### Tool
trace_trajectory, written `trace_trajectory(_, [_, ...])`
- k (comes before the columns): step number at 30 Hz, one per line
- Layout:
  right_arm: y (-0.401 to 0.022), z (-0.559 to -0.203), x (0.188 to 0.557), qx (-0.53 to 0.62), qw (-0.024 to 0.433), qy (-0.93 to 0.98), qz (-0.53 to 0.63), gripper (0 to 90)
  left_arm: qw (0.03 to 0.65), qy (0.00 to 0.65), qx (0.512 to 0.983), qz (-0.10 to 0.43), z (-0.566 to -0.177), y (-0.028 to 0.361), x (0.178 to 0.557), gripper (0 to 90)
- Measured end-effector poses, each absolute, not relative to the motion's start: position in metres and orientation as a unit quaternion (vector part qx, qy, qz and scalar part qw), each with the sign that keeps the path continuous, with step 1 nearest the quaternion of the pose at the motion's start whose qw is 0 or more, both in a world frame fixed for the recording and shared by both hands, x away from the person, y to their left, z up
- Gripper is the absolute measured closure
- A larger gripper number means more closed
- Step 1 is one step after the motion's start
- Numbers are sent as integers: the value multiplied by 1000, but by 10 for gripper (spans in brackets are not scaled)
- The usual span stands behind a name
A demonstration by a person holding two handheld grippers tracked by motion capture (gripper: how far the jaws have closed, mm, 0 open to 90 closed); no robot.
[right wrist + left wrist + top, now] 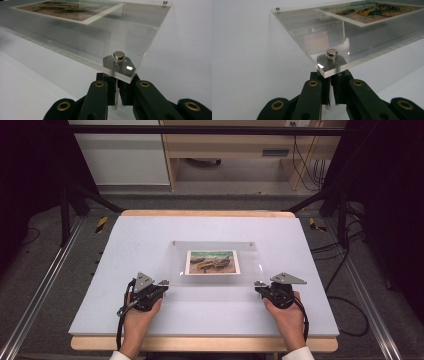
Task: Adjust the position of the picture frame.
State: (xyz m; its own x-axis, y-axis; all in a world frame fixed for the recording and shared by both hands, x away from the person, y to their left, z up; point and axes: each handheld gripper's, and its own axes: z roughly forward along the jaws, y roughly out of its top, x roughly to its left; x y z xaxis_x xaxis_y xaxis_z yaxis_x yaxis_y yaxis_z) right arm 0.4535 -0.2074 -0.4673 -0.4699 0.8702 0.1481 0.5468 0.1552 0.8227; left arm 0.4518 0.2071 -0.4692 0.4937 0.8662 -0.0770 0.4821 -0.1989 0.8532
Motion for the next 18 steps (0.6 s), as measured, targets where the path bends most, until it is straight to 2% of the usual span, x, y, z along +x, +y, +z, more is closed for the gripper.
trace_trajectory(18, [-207, -473, 455, 483, 179, 744, 426, 845, 432, 457, 747, 215, -474, 206, 453, 840])
